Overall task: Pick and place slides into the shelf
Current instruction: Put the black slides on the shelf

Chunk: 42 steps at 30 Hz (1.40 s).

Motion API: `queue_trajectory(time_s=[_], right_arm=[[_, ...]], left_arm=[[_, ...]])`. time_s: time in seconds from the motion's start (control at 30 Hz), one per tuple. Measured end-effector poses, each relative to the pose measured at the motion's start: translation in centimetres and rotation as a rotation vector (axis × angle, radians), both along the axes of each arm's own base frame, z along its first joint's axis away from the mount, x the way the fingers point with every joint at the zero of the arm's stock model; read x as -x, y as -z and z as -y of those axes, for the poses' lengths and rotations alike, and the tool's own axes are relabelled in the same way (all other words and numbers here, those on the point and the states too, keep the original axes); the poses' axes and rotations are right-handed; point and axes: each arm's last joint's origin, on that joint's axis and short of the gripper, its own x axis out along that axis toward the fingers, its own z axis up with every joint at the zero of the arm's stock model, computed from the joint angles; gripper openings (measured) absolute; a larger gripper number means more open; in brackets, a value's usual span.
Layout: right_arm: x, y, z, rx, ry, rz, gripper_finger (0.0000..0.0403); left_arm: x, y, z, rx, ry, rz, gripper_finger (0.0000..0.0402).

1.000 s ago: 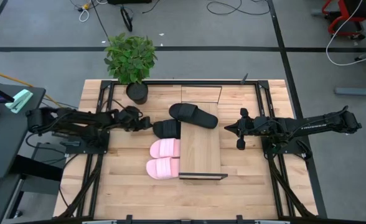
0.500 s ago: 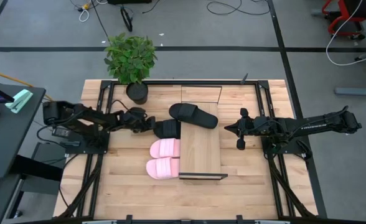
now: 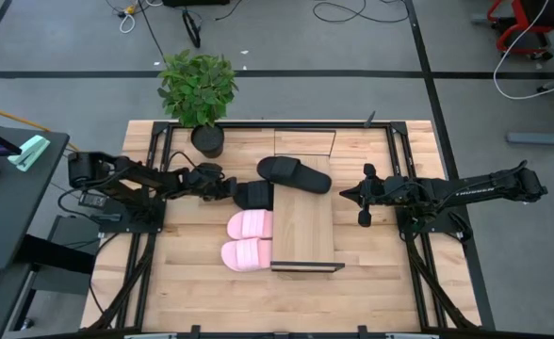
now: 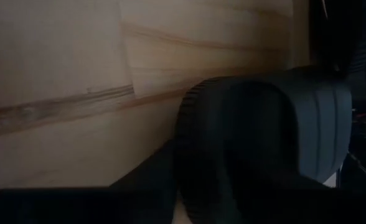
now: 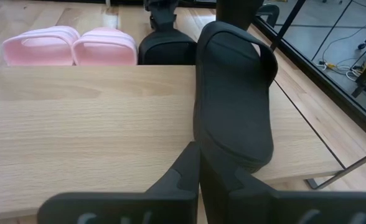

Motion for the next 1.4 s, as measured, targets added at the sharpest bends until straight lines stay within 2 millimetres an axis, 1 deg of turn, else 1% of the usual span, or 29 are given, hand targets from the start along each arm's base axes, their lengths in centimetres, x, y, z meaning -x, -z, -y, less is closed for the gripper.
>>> queue_trajectory(time_s=[0.13, 0.43, 0.67, 1.0, 1.23, 1.4], right_arm=[[0.0, 0.0, 0.0, -0.002, 0.001, 0.000, 0.0013], [0.0, 0.0, 0.0, -0.006, 0.002, 0.001, 0.0013], [0.0, 0.0, 0.0, -0.008, 0.003, 0.002, 0.0013], [0.0, 0.0, 0.0, -0.008, 0.003, 0.002, 0.0013], [0.0, 0.0, 0.0, -0.009, 0.004, 0.002, 0.0013], [0.0, 0.0, 0.0, -0.009, 0.004, 0.002, 0.0013]], left_arm=[[0.1, 0.1, 0.0, -0.004, 0.005, -0.010, 0.0050], [0.3, 0.3, 0.0, -0.007, -0.004, -0.051, 0.0049], [0.6, 0.1, 0.0, -0.009, -0.045, -0.059, 0.0049], [1.5, -1.2, 0.1, -0.043, -0.051, -0.073, 0.0049], [3.1, -2.6, 0.1, -0.078, -0.075, -0.121, 0.0049], [4.1, -4.0, 0.2, -0.102, -0.078, -0.099, 0.0049]])
